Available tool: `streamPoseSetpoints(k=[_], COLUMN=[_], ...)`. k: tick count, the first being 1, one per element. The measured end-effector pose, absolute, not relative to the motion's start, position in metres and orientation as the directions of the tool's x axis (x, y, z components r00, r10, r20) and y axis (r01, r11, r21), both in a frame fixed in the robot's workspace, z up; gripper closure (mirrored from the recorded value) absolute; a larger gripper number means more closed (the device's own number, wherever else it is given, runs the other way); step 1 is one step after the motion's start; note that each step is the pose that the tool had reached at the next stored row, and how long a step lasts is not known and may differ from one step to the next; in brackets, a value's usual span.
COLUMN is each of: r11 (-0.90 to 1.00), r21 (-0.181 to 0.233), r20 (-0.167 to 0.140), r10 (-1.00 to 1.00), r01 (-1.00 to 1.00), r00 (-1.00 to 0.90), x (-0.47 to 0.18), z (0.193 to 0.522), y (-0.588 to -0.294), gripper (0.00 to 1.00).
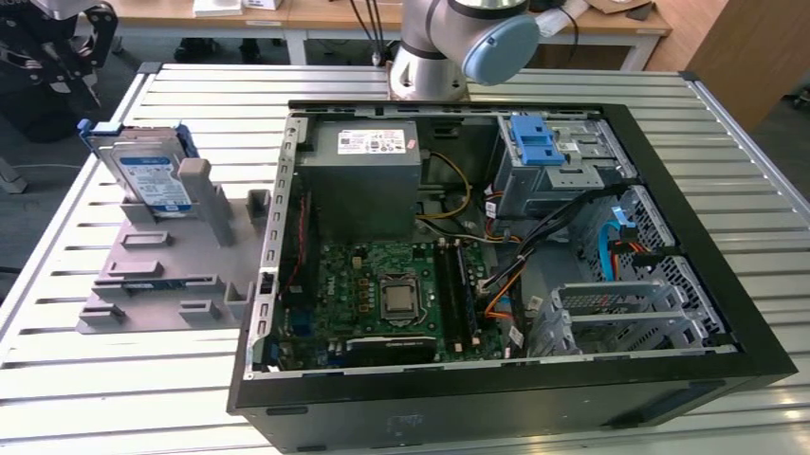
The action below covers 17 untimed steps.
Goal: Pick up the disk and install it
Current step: 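Pick up the disk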
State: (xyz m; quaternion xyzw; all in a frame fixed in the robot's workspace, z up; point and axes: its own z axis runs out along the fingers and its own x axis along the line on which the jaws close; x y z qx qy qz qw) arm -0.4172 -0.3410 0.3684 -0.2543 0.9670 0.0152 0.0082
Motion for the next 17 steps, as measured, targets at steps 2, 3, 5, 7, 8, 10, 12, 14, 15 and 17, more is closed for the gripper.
streamPoseSetpoints(k=[2,3,5,7,8,10,12,14,15,17], r11=[0.858,0.853,0.844,0.836,0.831,0.822,0.813,0.804,0.799,0.788], r21=[0.024,0.024,0.024,0.023,0.023,0.023,0.023,0.023,0.023,0.023], r20=[-0.023,-0.023,-0.023,-0.022,-0.022,-0.022,-0.022,-0.022,-0.022,-0.022], r10=[-0.513,-0.520,-0.535,-0.548,-0.555,-0.568,-0.581,-0.594,-0.601,-0.615], r01=[-0.513,-0.521,-0.536,-0.549,-0.555,-0.568,-0.581,-0.595,-0.601,-0.616], r00=[-0.858,-0.854,-0.844,-0.836,-0.832,-0.823,-0.814,-0.804,-0.799,-0.788], x=[-0.4172,-0.4172,-0.4172,-0.4172,-0.4172,-0.4172,-0.4172,-0.4172,-0.4172,-0.4172], z=[0.3683,0.3683,0.3683,0.3682,0.3682,0.3682,0.3681,0.3681,0.3681,0.3681], y=[-0.3410,-0.3409,-0.3409,-0.3409,-0.3409,-0.3409,-0.3409,-0.3409,-0.3409,-0.3409], gripper=[0.89,0.89,0.89,0.89,0.89,0.89,0.89,0.89,0.89,0.89])
